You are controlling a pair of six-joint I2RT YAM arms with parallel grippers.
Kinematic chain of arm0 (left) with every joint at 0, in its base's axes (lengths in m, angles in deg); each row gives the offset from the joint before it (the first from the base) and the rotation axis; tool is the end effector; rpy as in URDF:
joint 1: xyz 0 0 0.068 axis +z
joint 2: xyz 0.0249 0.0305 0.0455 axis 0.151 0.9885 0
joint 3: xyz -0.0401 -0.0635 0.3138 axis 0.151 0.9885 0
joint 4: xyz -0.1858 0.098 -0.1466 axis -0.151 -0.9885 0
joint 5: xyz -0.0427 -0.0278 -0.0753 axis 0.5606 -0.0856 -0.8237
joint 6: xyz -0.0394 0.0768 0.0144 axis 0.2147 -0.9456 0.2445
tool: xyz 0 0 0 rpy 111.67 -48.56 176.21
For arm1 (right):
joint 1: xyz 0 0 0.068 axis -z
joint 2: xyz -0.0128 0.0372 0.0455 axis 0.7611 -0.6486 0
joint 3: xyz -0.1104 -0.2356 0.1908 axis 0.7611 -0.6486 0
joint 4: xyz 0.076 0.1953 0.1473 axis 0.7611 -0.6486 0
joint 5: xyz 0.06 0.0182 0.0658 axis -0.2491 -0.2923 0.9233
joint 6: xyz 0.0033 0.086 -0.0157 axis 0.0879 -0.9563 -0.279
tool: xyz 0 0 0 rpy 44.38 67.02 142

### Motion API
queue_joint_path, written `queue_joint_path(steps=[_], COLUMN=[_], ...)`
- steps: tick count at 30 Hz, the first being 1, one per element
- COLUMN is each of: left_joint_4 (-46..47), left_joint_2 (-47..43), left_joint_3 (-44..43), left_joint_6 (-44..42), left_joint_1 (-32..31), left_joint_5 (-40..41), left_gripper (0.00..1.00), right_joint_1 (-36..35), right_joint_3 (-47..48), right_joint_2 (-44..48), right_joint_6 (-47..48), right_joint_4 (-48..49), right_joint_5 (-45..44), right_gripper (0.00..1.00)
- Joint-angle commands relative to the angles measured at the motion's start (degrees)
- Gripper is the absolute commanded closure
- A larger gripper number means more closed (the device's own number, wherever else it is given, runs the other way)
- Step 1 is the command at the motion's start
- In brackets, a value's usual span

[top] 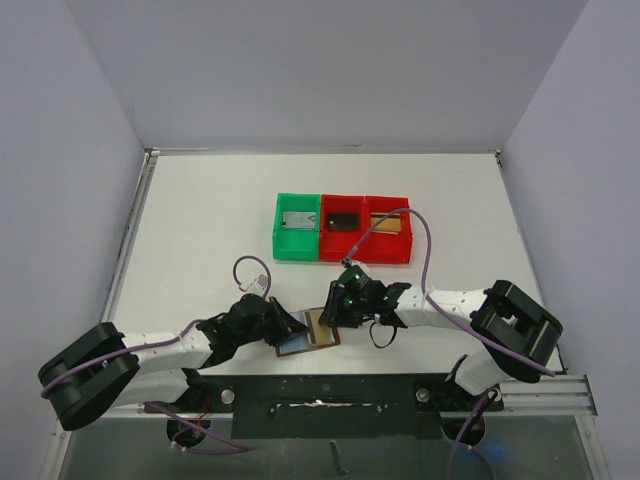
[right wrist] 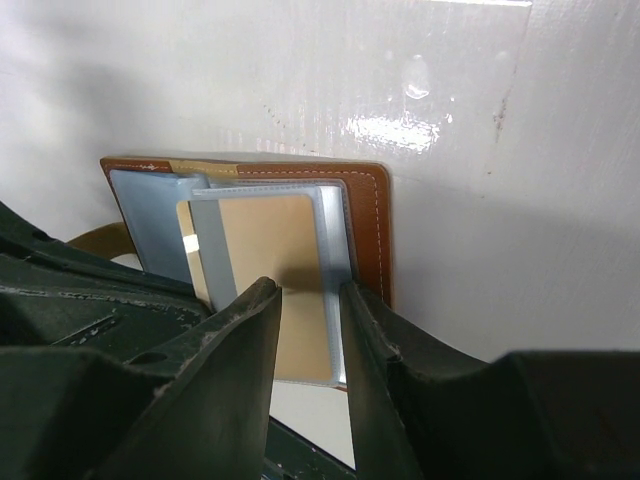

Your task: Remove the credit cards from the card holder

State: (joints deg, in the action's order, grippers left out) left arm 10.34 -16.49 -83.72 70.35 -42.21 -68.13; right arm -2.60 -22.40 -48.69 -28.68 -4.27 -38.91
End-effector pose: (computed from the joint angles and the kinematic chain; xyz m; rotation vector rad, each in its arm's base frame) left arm 0.1259 -0.1628 0.1498 -0.5450 2.4525 -1.2164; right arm 0.1748 0.2349 0.1679 0.1779 2.7238 0.8268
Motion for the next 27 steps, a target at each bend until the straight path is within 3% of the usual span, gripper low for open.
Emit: queue_joint_path(steps=[1, 18, 27], left_joint_4=[-2.4, -8.2, -4.8], left_joint_2=[-4.1, -9.0, -6.5], left_joint_3=[0.5, 1.1, 0.2], left_joint_6=[0.5, -0.3, -1.8], left_joint_1=[0.3, 0.5, 0.5], left_joint_5=[1.5, 2.9, 0.6], left_gripper=[1.0, 1.0, 1.0], right_joint_1=[0.2, 0.1, -1.1], right_joint_3=[-1.4, 0.1, 3.6], right_joint_2=[-1.7, -0.2, 4.5], right_joint_6=[0.3, 2.0, 4.9], right_joint_4=[-1.4, -1.8, -0.5], right_joint_5=[-1.0, -1.3, -1.0], right_gripper=[0.68, 0.7, 0.66])
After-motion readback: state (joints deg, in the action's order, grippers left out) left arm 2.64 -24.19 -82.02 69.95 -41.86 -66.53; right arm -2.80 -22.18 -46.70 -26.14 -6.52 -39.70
